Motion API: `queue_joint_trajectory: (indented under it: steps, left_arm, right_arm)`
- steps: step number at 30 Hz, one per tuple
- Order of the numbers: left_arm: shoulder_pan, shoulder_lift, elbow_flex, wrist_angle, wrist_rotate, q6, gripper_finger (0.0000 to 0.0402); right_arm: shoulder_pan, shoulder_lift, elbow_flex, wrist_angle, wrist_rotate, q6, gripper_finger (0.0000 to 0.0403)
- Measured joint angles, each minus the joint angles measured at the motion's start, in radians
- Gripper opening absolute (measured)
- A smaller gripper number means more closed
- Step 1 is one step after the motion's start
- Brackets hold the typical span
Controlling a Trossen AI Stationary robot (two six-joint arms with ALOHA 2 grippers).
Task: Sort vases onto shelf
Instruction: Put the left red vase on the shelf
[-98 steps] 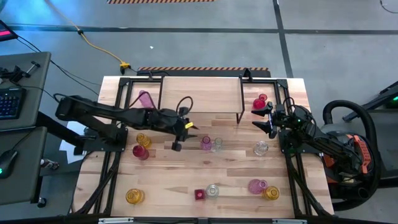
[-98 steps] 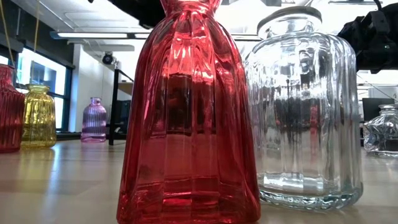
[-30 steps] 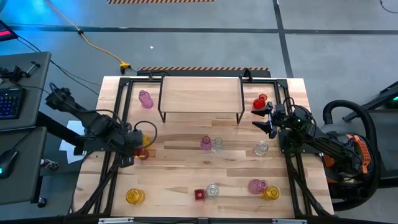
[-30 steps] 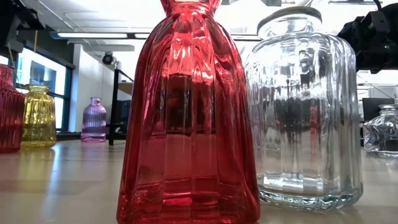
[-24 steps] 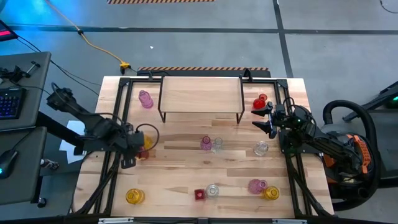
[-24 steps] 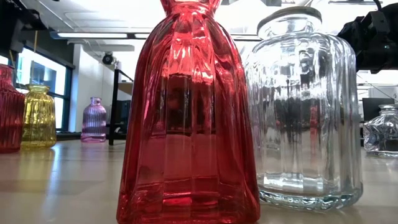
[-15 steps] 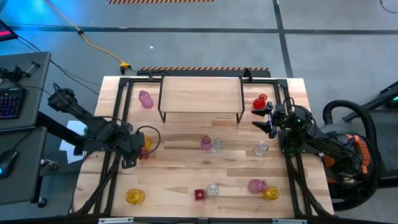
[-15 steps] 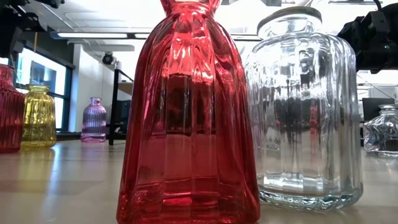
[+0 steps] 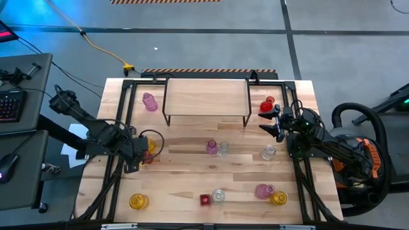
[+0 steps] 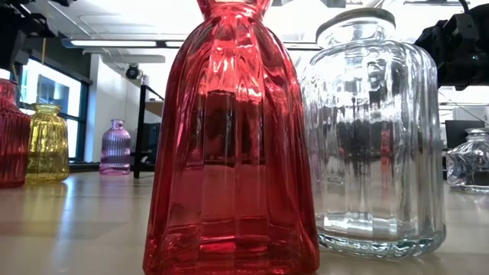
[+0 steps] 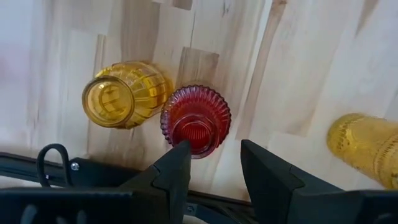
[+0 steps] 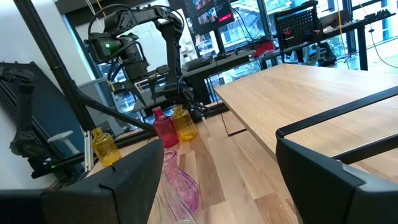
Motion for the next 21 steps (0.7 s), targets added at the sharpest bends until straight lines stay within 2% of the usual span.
queue_joint_trajectory:
  steps: [15, 21]
  left_arm:
    - [-0.076, -0.074, -0.076, 0.04, -0.023, -0.053, 0.0131]
    - [-0.087, -0.052, -0.076, 0.072, -0.023, 0.026, 0.0131]
  right_arm:
    - [0.0, 0.0, 0.0, 0.0, 0.0, 0.0, 0.0302]
    - [0.0, 0.0, 0.0, 0.0, 0.0, 0.0, 0.0302]
